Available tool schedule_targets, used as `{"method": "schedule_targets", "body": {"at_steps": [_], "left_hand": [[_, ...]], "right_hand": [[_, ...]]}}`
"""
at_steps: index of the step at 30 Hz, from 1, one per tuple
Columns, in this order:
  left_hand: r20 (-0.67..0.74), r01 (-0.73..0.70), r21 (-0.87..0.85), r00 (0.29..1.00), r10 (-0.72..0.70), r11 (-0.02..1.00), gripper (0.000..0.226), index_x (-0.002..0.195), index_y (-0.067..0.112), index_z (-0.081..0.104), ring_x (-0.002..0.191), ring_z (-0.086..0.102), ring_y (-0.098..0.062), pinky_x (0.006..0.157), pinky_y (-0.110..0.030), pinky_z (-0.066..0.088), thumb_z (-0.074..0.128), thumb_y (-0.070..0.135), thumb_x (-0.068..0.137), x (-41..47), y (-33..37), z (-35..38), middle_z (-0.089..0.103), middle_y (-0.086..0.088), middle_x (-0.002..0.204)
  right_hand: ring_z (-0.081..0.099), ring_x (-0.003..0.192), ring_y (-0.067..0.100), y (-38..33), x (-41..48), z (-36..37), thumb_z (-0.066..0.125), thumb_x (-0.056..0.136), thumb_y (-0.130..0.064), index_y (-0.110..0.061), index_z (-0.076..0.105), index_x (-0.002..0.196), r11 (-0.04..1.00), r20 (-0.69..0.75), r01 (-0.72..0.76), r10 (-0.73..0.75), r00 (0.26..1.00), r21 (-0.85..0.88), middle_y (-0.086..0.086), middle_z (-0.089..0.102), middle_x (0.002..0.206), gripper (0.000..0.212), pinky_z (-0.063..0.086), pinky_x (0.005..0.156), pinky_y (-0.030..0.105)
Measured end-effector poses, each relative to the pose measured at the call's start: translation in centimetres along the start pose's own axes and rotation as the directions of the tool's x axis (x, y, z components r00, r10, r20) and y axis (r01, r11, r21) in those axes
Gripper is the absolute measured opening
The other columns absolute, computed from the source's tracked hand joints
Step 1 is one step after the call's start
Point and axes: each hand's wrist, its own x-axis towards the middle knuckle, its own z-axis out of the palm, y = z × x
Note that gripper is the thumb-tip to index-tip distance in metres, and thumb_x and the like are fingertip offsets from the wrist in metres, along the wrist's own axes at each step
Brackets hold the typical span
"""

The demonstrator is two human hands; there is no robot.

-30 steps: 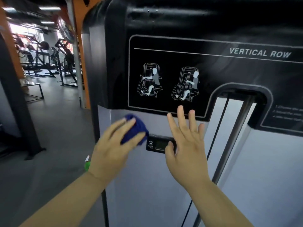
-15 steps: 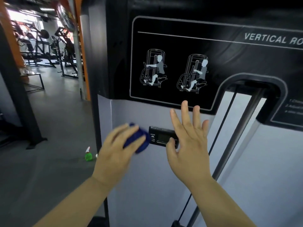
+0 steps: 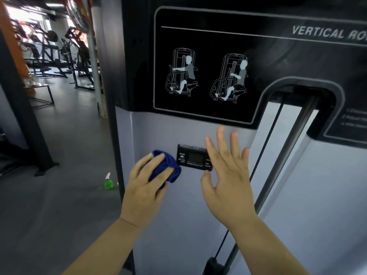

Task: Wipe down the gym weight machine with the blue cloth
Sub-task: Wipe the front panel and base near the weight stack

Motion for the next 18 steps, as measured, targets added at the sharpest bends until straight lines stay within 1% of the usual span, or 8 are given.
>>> {"method": "schedule_targets", "body": {"at_steps": [2, 5, 7, 9, 12, 14, 16, 18], "left_hand": [[-0.127, 0.040, -0.051, 0.991, -0.046, 0.998, 0.040, 0.128, 0.018, 0.054, 0.124, 0.046, -0.039, 0.117, -0.026, 0.021, 0.052, 0.008, 0.090, 2.8, 1.2, -1.4, 0.043, -0.008, 0.140], [-0.249, 0.009, -0.097, 0.968, -0.033, 0.995, 0.040, 0.131, 0.015, 0.055, 0.129, 0.042, -0.041, 0.117, -0.028, 0.020, 0.052, 0.005, 0.092, 7.6, 2.7, -2.9, 0.040, -0.011, 0.143], [-0.220, -0.025, -0.092, 0.976, 0.004, 0.995, 0.040, 0.131, 0.017, 0.054, 0.132, 0.039, -0.040, 0.119, -0.029, 0.019, 0.052, 0.006, 0.092, 8.3, 3.2, -2.0, 0.039, -0.009, 0.145], [-0.138, -0.047, -0.060, 0.990, 0.038, 0.997, 0.043, 0.130, 0.021, 0.053, 0.132, 0.037, -0.037, 0.119, -0.029, 0.018, 0.054, 0.007, 0.089, 6.3, 3.5, 0.1, 0.040, -0.007, 0.143], [-0.066, 0.005, -0.052, 0.998, -0.008, 0.999, 0.055, 0.124, 0.025, 0.055, 0.122, 0.039, -0.034, 0.116, -0.025, 0.022, 0.065, -0.005, 0.079, 1.9, 3.9, 2.2, 0.043, -0.006, 0.137], [-0.088, 0.050, -0.085, 0.994, -0.058, 0.995, 0.063, 0.121, 0.025, 0.056, 0.116, 0.041, -0.034, 0.114, -0.021, 0.023, 0.064, -0.015, 0.073, 1.6, 4.2, 1.9, 0.044, -0.006, 0.134], [-0.164, 0.052, -0.133, 0.984, -0.074, 0.990, 0.054, 0.120, 0.023, 0.058, 0.115, 0.042, -0.034, 0.112, -0.020, 0.022, 0.059, -0.011, 0.078, 3.7, 5.1, 0.5, 0.045, -0.006, 0.134], [-0.238, 0.005, -0.174, 0.970, -0.047, 0.985, 0.042, 0.121, 0.021, 0.058, 0.120, 0.042, -0.035, 0.113, -0.023, 0.022, 0.052, -0.002, 0.087, 7.0, 6.2, -1.0, 0.045, -0.006, 0.136]], "right_hand": [[-0.006, 0.152, 0.015, -0.3, -0.1, -0.1, 0.050, 0.088, -0.004, -0.019, 0.027, 0.154, 0.998, -0.009, -0.017, 0.018, 1.000, 0.053, -0.008, 0.005, 0.164, 0.072, -0.012, 0.121, 0.033], [-0.002, 0.152, 0.014, -0.3, -0.3, -0.4, 0.045, 0.089, 0.001, -0.020, 0.024, 0.155, 0.996, -0.014, -0.025, 0.027, 1.000, 0.090, -0.009, 0.007, 0.164, 0.072, -0.007, 0.122, 0.033], [0.000, 0.152, 0.013, 0.0, -0.6, -0.7, 0.043, 0.090, 0.001, -0.023, 0.020, 0.155, 0.995, -0.010, -0.033, 0.034, 0.999, 0.094, -0.011, 0.006, 0.164, 0.074, -0.005, 0.122, 0.031], [0.000, 0.151, 0.010, 0.5, -1.0, -0.9, 0.043, 0.090, 0.001, -0.027, 0.017, 0.156, 0.993, 0.005, -0.057, 0.057, 0.998, 0.101, -0.014, 0.005, 0.164, 0.076, -0.003, 0.122, 0.028], [-0.002, 0.151, 0.006, 1.2, -1.7, -1.5, 0.043, 0.090, -0.001, -0.037, 0.009, 0.155, 0.994, 0.034, -0.072, 0.070, 0.997, 0.083, -0.020, 0.001, 0.163, 0.082, -0.001, 0.121, 0.026], [-0.001, 0.150, 0.005, 1.5, -2.1, -1.9, 0.043, 0.090, -0.002, -0.041, 0.005, 0.155, 0.994, 0.044, -0.076, 0.073, 0.996, 0.074, -0.022, 0.000, 0.162, 0.085, 0.000, 0.121, 0.027], [0.000, 0.150, 0.005, 1.7, -2.4, -2.2, 0.043, 0.090, -0.001, -0.040, 0.008, 0.155, 0.993, 0.030, -0.085, 0.083, 0.996, 0.082, -0.022, 0.001, 0.162, 0.083, 0.004, 0.122, 0.031], [0.000, 0.150, 0.005, 1.7, -2.6, -2.3, 0.043, 0.090, -0.002, -0.040, 0.009, 0.155, 0.988, 0.001, -0.116, 0.116, 0.993, 0.105, -0.024, 0.001, 0.162, 0.082, 0.010, 0.123, 0.038]]}}
